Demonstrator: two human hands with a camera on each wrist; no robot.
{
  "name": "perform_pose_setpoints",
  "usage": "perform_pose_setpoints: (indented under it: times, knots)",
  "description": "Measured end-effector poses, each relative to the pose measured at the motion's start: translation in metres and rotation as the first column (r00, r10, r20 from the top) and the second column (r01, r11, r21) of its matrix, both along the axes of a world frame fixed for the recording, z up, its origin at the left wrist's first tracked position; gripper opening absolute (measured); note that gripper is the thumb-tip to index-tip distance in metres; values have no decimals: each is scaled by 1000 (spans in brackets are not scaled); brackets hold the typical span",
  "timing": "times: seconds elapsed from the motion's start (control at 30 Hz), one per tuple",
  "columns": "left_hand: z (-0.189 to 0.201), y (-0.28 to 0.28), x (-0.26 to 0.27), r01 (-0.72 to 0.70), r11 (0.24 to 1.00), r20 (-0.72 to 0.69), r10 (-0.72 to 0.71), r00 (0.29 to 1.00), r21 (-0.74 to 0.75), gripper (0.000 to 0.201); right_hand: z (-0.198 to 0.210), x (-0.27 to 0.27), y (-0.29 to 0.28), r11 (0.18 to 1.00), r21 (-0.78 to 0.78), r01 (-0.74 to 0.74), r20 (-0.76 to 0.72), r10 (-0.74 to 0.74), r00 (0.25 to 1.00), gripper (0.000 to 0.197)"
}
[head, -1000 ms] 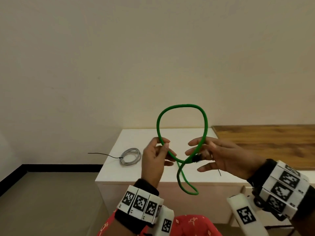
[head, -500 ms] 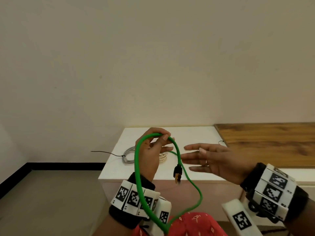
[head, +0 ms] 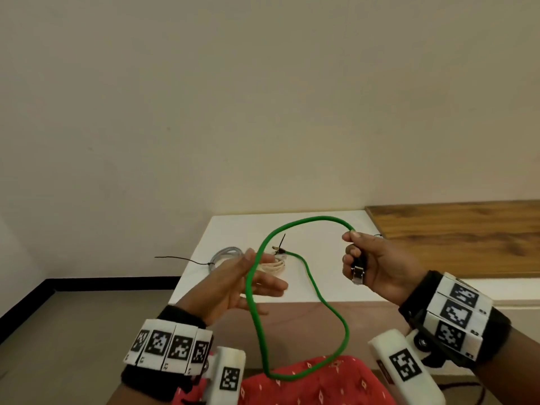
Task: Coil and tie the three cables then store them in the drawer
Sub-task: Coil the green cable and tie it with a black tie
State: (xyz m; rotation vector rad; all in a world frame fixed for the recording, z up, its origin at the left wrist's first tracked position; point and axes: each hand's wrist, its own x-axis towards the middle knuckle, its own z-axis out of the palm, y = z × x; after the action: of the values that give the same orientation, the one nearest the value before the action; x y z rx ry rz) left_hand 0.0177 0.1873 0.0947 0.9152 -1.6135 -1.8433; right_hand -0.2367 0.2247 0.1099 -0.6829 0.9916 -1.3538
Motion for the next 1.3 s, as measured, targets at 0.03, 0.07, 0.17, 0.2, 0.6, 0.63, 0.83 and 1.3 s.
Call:
perform_pose_setpoints:
  times: [0.03, 0.07, 0.17, 0.2, 0.6, 0.63, 0.83, 1.3]
  knots:
    - [1, 5, -2, 86, 996, 0, -86, 996, 13, 66, -1, 1, 0, 1000, -2, 7, 10, -7, 1000, 21]
    - [3, 9, -4, 142, 990, 7, -142, 990, 2, 57, -2, 2, 0, 1000, -6, 7, 20, -7, 1000, 21]
    - [5, 9, -10, 89, 994, 44, -86, 995, -67, 30, 1, 2, 1, 1000, -18, -16, 95, 17, 995, 22]
    - [3, 6, -11, 14, 994, 98, -3, 995, -113, 27, 3, 2, 1, 999, -28, -42, 138, 45, 989, 24]
    - [-56, 30, -61, 99, 689, 451, 352, 820, -718, 46, 6, 20, 7, 906, -419, -57, 192, 150, 970, 11]
    - [-56, 35, -67, 134, 691, 466, 319, 825, -711, 46, 1, 18, 5, 901, -434, -29, 146, 102, 984, 8]
    - [-49, 56, -87, 390, 629, 639, 227, 735, -673, 55, -23, 9, -1, 877, -479, -37, -163, -48, 985, 45]
    - [-41, 47, -74, 479, 551, 717, 382, 583, -683, 24, -52, 21, 3, 893, -77, -443, -987, -131, -91, 10]
